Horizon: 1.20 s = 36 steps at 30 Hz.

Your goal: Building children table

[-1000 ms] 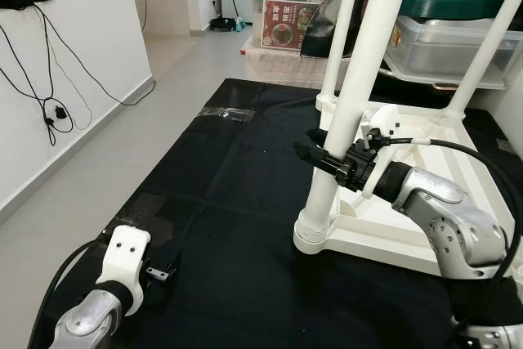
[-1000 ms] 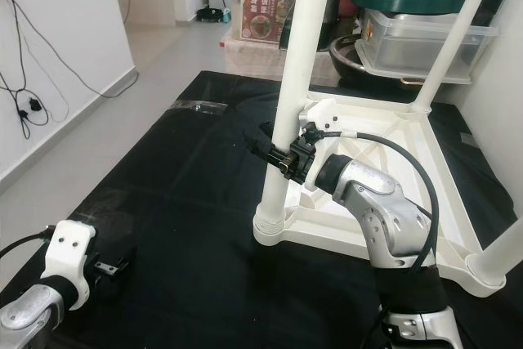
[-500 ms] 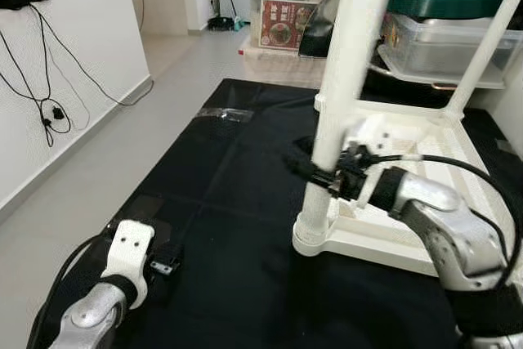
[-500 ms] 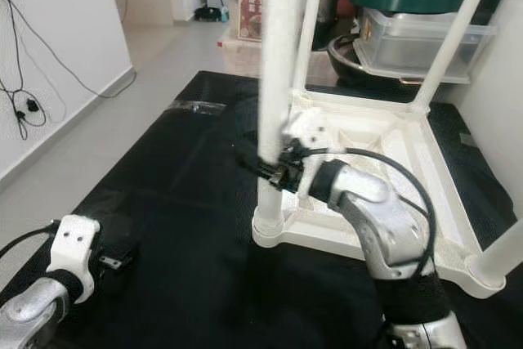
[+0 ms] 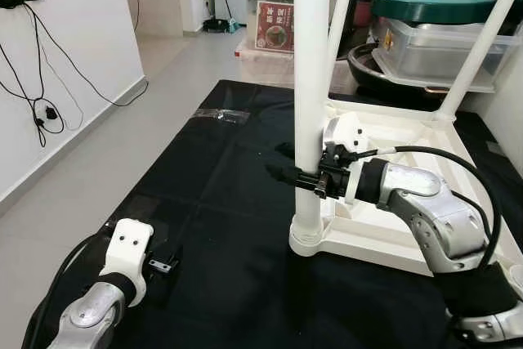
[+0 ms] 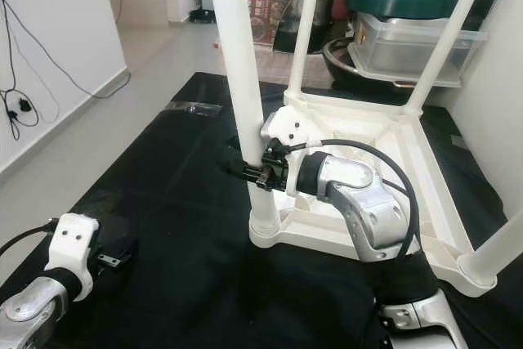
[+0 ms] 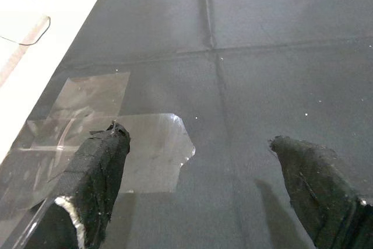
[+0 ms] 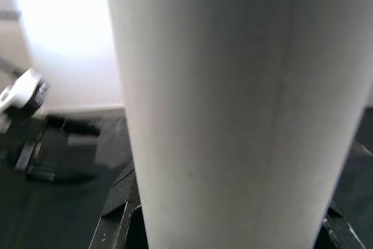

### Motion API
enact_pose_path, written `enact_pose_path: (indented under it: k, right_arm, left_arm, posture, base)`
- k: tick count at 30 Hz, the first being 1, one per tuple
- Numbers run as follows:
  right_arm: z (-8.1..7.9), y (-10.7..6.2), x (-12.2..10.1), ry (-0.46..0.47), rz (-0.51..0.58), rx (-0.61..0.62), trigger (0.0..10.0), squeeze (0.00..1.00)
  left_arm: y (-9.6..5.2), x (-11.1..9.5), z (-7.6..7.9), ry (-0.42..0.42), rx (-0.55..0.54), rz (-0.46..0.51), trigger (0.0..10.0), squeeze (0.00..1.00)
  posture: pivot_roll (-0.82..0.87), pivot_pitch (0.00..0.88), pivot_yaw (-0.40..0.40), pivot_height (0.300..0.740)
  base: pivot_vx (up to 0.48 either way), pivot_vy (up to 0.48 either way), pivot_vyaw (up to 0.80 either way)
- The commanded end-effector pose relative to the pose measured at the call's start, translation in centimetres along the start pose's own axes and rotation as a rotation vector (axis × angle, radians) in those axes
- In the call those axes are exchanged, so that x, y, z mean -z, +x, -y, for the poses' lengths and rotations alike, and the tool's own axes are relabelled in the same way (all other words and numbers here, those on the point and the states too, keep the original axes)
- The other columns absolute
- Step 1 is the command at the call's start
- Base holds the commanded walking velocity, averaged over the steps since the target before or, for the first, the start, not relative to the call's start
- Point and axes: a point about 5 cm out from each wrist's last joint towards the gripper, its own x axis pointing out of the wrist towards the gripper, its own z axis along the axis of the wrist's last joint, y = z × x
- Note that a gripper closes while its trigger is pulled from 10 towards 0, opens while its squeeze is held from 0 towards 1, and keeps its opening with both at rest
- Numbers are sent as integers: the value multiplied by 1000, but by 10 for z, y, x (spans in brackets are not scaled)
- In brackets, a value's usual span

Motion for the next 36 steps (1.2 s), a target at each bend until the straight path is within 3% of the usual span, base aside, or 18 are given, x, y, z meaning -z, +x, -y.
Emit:
enact_pose_path:
  k: [1,5,7,10,12,14,17,20,23,24,25,26,28,29,30,32,35,36]
  right_arm:
    - [-11,8,15,127,-6,-39,0,0]
    - [-14,11,21,178,0,41,0,0]
    - [-16,22,35,253,-1,242,0,0]
    - [-17,26,39,249,-3,310,0,0]
    - [-12,28,51,298,-40,465,0,0]
    - [-12,28,51,298,-40,465,0,0]
    - [3,19,64,277,-116,795,0,0]
    - [2,17,62,248,-115,849,0,0]
    - [2,17,62,248,-115,849,0,0]
    - [-3,22,58,237,-87,790,0,0]
    - [-10,29,48,185,-35,626,0,0]
    - [-10,29,48,185,-35,626,0,0]
    - [-15,34,37,63,-24,346,0,0]
    - [-15,34,37,63,-24,346,0,0]
    - [-13,34,35,11,-43,260,0,0]
    - [-13,34,35,11,-43,260,0,0]
    - [-10,35,26,-92,-58,72,0,0]
    - [-10,35,26,-92,-58,72,0,0]
  left_arm:
    - [-1,2,-2,-9,-7,-10,10000,0]
    - [1,1,0,-9,-2,-5,10000,0]
    - [3,1,1,-8,-4,-3,10000,0]
    - [3,-1,1,-10,-7,0,10000,0]
    - [3,-1,-1,-9,-13,3,10000,0]
    - [3,-1,-1,-9,-13,3,10000,0]
    - [5,-1,-4,-5,-27,4,10000,0]
    - [5,-2,-3,-7,-28,8,10000,0]
    - [5,-2,-3,-7,-28,8,10000,0]
    - [6,-2,-2,-7,-28,8,10000,0]
    - [6,-3,-2,-6,-28,9,10000,0]
    - [6,-3,-2,-6,-28,9,10000,0]
    - [8,-2,-4,-1,-33,10,10000,0]
    - [8,-2,-4,-1,-33,10,10000,0]
    - [8,-3,-5,0,-37,11,10000,0]
    - [8,-3,-5,0,-37,11,10000,0]
    - [7,-4,-6,-9,-55,20,10000,0]
    - [7,-4,-6,-9,-55,20,10000,0]
  posture:
    - [94,0,-64,740]
    - [89,0,-61,740]
    - [90,0,-60,740]
    - [92,0,-59,740]
    - [91,0,-57,740]
    - [91,0,-57,740]
    - [83,0,-52,740]
    - [85,0,-53,740]
    - [85,0,-53,740]
    - [83,0,-53,740]
    - [84,0,-52,740]
    - [84,0,-52,740]
    - [87,0,-65,740]
    - [87,0,-65,740]
    - [88,0,-68,740]
    - [88,0,-68,740]
    - [114,0,-102,740]
    - [114,0,-102,740]
  base:
    - [0,0,0]
    - [0,0,0]
    - [0,0,0]
    - [0,0,0]
    - [0,0,0]
    - [0,0,0]
    - [0,0,0]
    - [0,0,0]
    - [0,0,0]
    - [0,0,0]
    - [0,0,0]
    - [0,0,0]
    - [0,0,0]
    - [0,0,0]
    - [0,0,0]
    - [0,0,0]
    - [0,0,0]
    - [0,0,0]
